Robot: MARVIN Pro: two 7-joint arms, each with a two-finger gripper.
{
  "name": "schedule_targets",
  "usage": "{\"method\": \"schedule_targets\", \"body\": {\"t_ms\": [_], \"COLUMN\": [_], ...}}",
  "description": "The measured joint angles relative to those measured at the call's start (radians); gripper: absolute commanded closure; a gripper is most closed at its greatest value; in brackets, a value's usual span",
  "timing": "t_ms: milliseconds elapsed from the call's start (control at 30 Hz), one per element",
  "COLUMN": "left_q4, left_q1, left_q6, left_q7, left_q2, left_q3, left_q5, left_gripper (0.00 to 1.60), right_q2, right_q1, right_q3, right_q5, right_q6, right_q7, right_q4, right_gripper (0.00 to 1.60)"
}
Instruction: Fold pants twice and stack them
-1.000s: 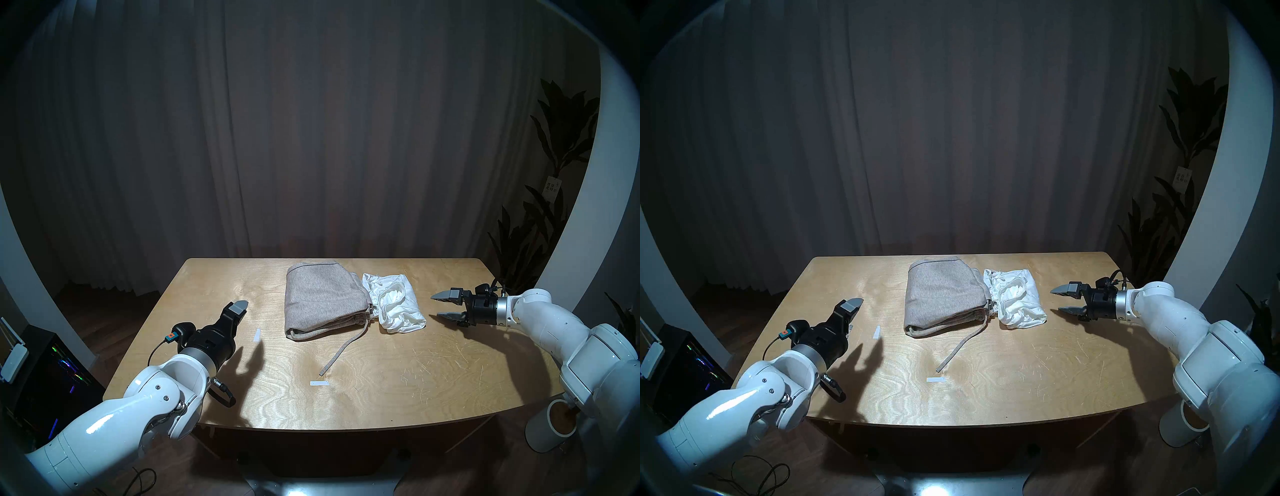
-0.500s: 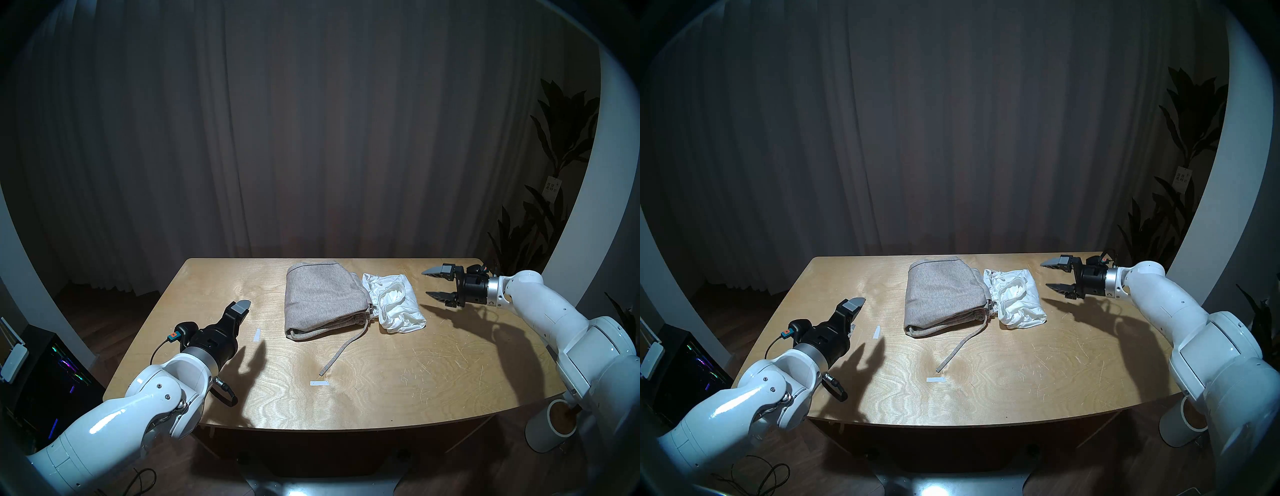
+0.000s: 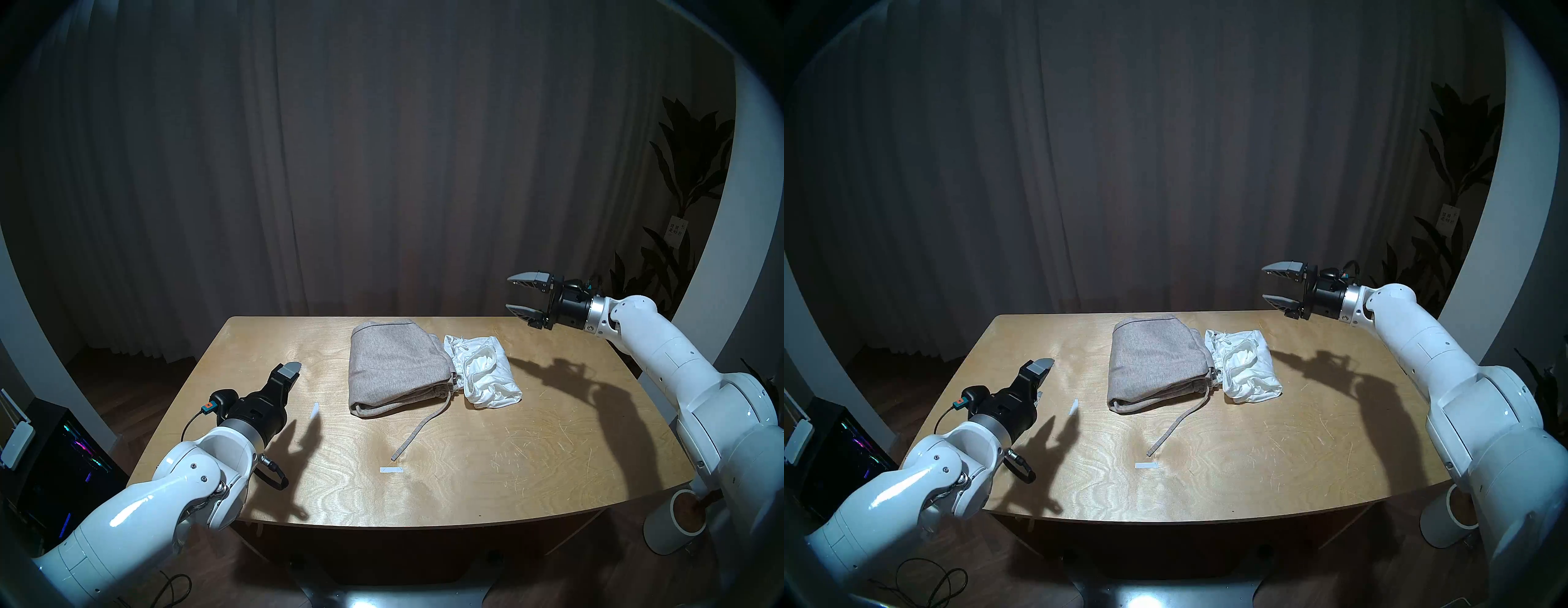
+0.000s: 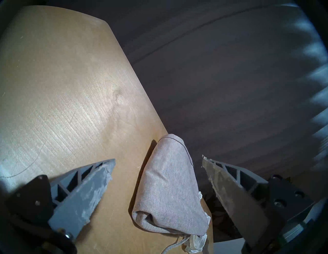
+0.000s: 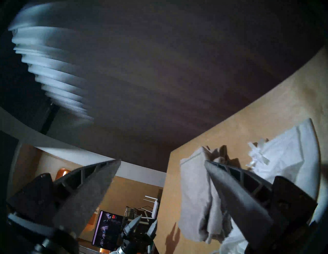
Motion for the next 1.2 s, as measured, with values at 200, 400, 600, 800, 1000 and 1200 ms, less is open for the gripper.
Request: {"method": "schedule_targets", "body": {"t_ms": [200,400,600,800,1000,1200], "left_q4": [0.013,0.028,0.044,0.058,0.071,0.081], "left_q1": [-0.009,-0.012,-0.012,-0.013,-0.013,-0.014], "left_q6": [-0.003,-0.005,-0.007,-0.008,-0.009,-0.01], "left_q7": [0.0,0.002,0.003,0.004,0.006,0.007], "left_q2": [-0.005,-0.01,-0.014,-0.019,-0.025,-0.031], "left_q3": [-0.008,-0.011,-0.012,-0.012,-0.011,-0.011], "left_q5": [0.0,0.0,0.0,0.0,0.0,0.0], "left_gripper": [0.0,0.0,0.0,0.0,0.0,0.0], "right_q2": [-0.017,-0.035,-0.047,-0.067,-0.097,-0.126], "right_q1": [0.013,0.012,-0.02,-0.065,-0.101,-0.125], "right_q3": [0.033,0.06,0.074,0.082,0.091,0.101], "right_q5": [0.039,0.07,0.09,0.108,0.129,0.149], "right_q6": [0.0,0.0,-0.008,-0.023,-0.037,-0.044], "right_q7": [-0.001,-0.005,-0.007,-0.007,-0.007,-0.007], "right_q4": [-0.048,-0.068,-0.067,-0.063,-0.065,-0.072], "right_gripper": [0.0,0.0,0.0,0.0,0.0,0.0]}}
